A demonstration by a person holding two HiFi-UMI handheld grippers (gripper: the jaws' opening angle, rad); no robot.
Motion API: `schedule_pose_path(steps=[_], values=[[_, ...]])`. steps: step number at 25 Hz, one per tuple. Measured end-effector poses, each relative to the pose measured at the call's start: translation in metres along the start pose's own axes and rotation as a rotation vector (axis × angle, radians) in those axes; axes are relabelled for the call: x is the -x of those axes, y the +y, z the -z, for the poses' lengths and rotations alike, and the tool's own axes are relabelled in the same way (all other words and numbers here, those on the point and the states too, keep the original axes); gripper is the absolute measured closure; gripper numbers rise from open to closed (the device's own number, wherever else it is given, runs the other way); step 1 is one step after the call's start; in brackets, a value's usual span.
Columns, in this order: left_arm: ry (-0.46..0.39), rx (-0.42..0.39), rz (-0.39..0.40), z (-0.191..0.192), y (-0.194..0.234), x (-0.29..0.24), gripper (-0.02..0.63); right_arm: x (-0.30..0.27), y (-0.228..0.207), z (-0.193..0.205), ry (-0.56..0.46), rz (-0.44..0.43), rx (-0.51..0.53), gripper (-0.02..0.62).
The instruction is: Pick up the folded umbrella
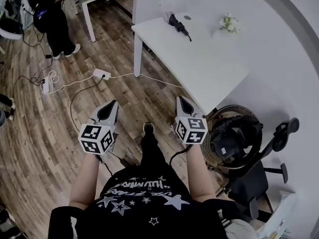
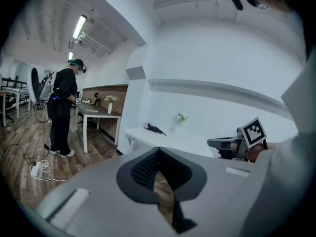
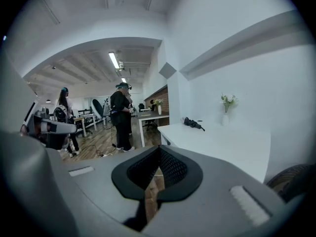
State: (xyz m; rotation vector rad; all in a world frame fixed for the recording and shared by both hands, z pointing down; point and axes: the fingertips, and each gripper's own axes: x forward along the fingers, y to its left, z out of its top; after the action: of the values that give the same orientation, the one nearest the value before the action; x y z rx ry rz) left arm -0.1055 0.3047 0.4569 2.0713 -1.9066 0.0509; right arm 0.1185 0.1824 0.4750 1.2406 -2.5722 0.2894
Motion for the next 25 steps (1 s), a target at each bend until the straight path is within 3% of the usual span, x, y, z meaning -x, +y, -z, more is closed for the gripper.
schedule_pose_path(steps=[13,25], values=[[0.042,-0.007,-0.006,-0.047,0.032,-0.168,0.603,-0.158,-0.099,-0.054,0.014,0.012,-0.058,0.581],[0.056,-0.024,-0.009,-0.096,0.040,-0.305,0.603,-0.260,-0.191,-0.102,0.016,0.015,-0.089,0.583]])
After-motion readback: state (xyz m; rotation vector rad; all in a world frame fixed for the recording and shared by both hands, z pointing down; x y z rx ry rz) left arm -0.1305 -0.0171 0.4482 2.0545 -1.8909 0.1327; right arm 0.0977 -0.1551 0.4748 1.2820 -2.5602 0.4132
